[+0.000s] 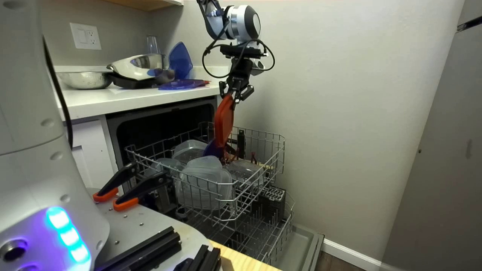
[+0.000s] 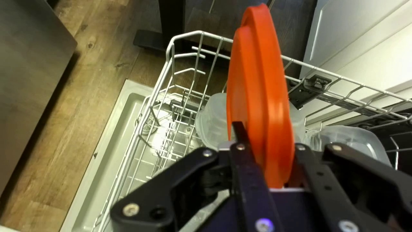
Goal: Pick up the red lid from the dishwasher tray and place it on the counter top
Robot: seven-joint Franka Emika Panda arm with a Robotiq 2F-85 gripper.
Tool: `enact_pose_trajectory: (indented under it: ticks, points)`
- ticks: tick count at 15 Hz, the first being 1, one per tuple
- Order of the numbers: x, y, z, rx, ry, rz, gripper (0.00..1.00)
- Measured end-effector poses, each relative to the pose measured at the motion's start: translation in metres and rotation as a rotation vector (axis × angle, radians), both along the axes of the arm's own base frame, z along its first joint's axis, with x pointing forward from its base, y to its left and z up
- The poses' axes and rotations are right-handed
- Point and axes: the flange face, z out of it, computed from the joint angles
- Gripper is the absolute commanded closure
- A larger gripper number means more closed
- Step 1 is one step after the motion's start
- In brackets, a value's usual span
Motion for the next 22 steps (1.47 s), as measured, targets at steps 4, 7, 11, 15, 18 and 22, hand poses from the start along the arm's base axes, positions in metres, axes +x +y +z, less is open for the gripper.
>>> enact_pose_trajectory:
  ticks: [4,7,11,15,18,22]
  points:
    - [-0.004,-0.012,0.007,0.063,-0.191,-0.014,0.97]
    - [-0.016,-0.033,-0.009,0.133,-0.324,-0.100,0.97]
    - [-0.044,-0.063,-0.049,0.251,-0.437,-0.250,0.97]
    - [-0.061,-0.080,-0.077,0.408,-0.499,-0.396,0.97]
    - [-0.064,-0.087,-0.086,0.521,-0.547,-0.471,0.97]
    - [-0.063,-0.086,-0.082,0.609,-0.623,-0.495,0.97]
